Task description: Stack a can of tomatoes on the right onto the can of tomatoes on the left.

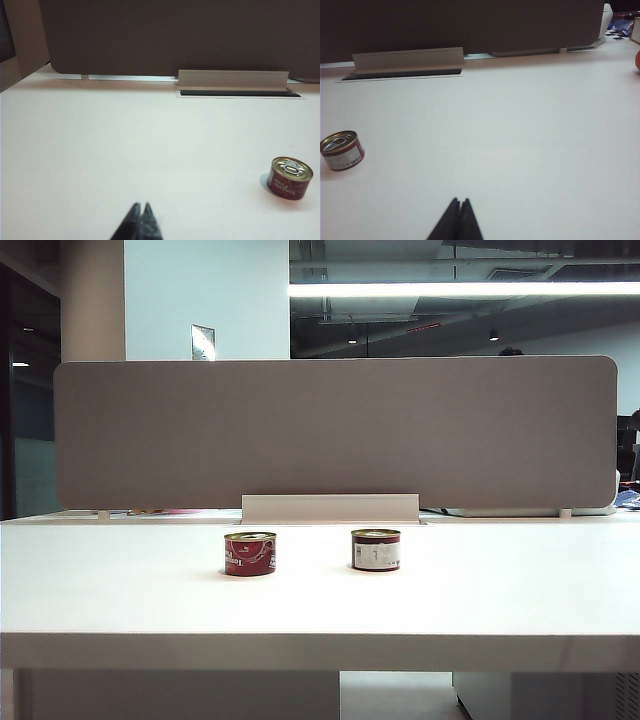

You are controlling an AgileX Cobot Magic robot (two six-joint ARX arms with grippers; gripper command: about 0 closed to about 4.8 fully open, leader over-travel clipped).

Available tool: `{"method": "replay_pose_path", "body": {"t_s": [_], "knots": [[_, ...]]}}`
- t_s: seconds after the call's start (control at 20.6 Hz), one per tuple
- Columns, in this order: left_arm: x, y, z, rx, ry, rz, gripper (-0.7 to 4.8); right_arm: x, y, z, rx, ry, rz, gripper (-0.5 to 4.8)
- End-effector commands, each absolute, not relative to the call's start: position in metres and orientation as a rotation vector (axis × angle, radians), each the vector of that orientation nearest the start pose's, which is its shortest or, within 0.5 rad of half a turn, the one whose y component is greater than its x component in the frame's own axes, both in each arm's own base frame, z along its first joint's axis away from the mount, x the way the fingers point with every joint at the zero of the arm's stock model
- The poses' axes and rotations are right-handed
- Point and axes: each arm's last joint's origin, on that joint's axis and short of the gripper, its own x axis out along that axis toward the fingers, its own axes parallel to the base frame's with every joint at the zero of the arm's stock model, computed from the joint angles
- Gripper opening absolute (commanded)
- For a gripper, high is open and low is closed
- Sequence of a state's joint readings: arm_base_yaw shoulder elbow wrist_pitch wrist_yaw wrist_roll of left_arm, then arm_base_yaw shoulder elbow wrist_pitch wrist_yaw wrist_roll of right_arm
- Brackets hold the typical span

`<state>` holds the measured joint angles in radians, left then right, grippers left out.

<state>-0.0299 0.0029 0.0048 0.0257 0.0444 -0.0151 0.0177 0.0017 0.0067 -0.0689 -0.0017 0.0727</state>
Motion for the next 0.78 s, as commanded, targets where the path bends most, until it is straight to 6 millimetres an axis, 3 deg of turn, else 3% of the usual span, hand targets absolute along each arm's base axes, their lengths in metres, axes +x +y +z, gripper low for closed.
{"method": "replay_pose_path", "body": {"t_s": [0.05, 0.78], "knots": [[0.0973, -0.0042, 0.1696, -0.011, -0.042, -0.076, -0.06, 0.0975, 0.0018, 0.1583, 0.07, 0.056, 0.018, -0.05], [0.0973, -0.0042, 0.1697, -0.011, -0.043, -0.076, -0.06, 0.0975, 0.0018, 0.1589, 0.07, 0.05, 0.016, -0.05]]}}
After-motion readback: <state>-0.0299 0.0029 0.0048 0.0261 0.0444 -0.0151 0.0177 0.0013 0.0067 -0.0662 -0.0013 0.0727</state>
